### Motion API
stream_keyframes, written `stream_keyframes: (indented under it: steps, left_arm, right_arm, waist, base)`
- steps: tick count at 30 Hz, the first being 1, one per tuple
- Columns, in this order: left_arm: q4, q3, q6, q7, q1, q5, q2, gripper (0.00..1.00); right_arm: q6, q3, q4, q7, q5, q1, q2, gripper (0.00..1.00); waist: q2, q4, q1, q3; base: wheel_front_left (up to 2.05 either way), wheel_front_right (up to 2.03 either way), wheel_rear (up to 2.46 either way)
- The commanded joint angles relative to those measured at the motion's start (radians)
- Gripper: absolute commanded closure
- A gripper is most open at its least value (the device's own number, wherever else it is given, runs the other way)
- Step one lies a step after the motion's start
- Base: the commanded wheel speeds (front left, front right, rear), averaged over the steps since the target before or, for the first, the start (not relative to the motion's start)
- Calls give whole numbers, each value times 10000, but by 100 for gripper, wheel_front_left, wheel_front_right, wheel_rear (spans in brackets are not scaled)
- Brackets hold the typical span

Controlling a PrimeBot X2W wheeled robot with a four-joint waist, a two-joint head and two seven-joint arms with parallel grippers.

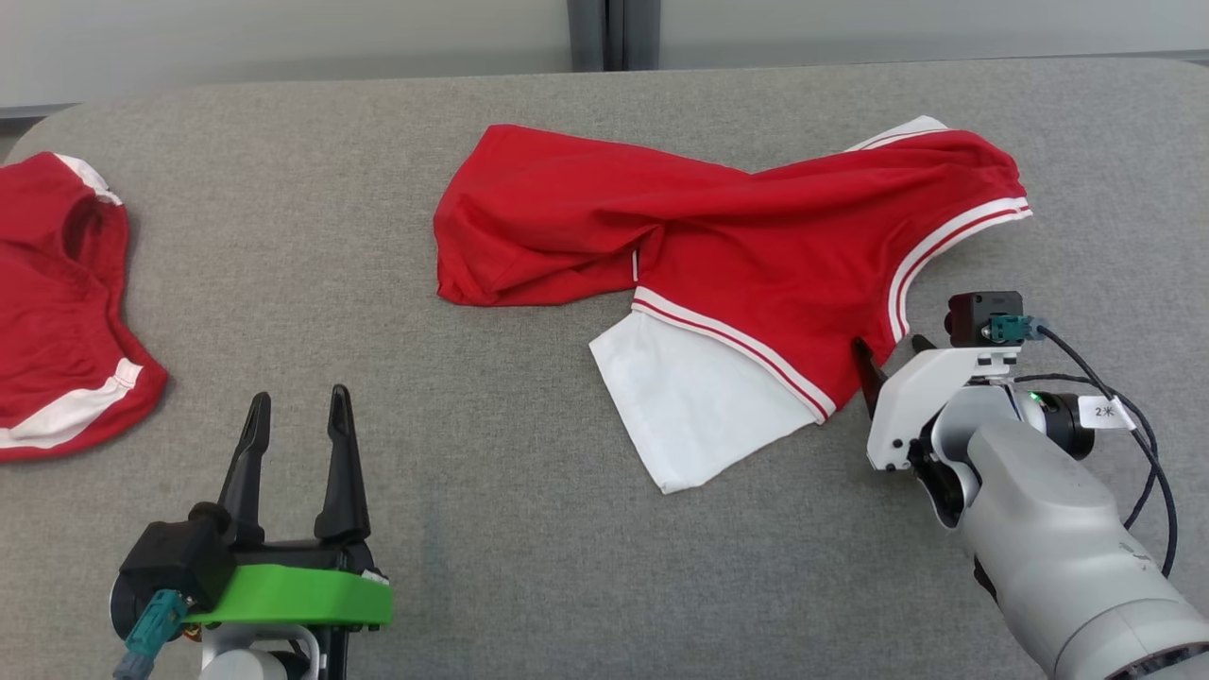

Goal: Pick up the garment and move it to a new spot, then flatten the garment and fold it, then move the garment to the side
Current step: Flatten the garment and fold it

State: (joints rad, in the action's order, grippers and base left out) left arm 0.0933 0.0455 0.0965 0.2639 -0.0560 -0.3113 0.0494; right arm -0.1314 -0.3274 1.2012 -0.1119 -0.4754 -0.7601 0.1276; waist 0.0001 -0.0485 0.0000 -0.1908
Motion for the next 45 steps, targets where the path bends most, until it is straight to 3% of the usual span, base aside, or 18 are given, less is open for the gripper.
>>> stream_keyframes:
  steps: [1, 6, 7, 8, 17, 21, 30, 36, 38, 45]
  left_arm:
    - [18, 25, 28, 9, -162, -20, 20, 0]
    - [76, 33, 42, 7, -210, -70, 20, 0]
    - [82, 22, 37, 7, -215, -84, 20, 0]
    - [85, 6, 28, 9, -213, -90, 20, 0]
    - [96, -66, -43, 9, 16, -148, 20, 0]
    - [96, -49, -68, 9, 113, -158, 22, 0]
    - [116, -11, -59, 9, 301, -129, 20, 0]
    - [126, 42, -16, 9, 254, -63, 20, 0]
    - [157, 79, 2, 9, 234, -38, 20, 0]
    - [237, 38, 60, 7, 335, 4, 20, 0]
  right_arm:
    - [13, 75, 210, 106, 208, -82, -64, 0]
    - [4, 67, 594, 452, 691, -16, -303, 2]
    - [3, 33, 629, 446, 815, -4, -352, 63]
    - [-6, 14, 649, 362, 925, -15, -380, 100]
    - [18, 176, 442, -258, 1701, -416, 284, 100]
    - [17, 412, 173, -353, 2003, -549, 878, 100]
    - [17, 795, -692, 886, 2531, -26, 2310, 100]
    - [17, 1159, -1660, 1474, 2948, 384, 2891, 100]
    - [17, 1430, -1974, 1492, 3094, 558, 2911, 0]
    - [15, 2650, -3678, 898, 3706, 1523, 2418, 0]
  waist:
    - [-1, -96, 0, -66]
    - [-1, -216, 0, -119]
    - [-1, -220, 0, -123]
    - [-1, -216, 0, -122]
    - [-1, 96, 0, 128]
    - [-1, 290, 0, 288]
    - [-1, 525, 0, 553]
    - [-1, 450, 0, 527]
    - [-1, 371, 0, 521]
    - [-1, 123, 0, 651]
  base:
    - [0, 0, 0]
    - [0, 0, 0]
    - [0, 0, 0]
    - [0, 0, 0]
    - [0, 0, 0]
    - [0, 0, 0]
    - [0, 0, 0]
    - [0, 0, 0]
    - [0, 0, 0]
    - [0, 0, 0]
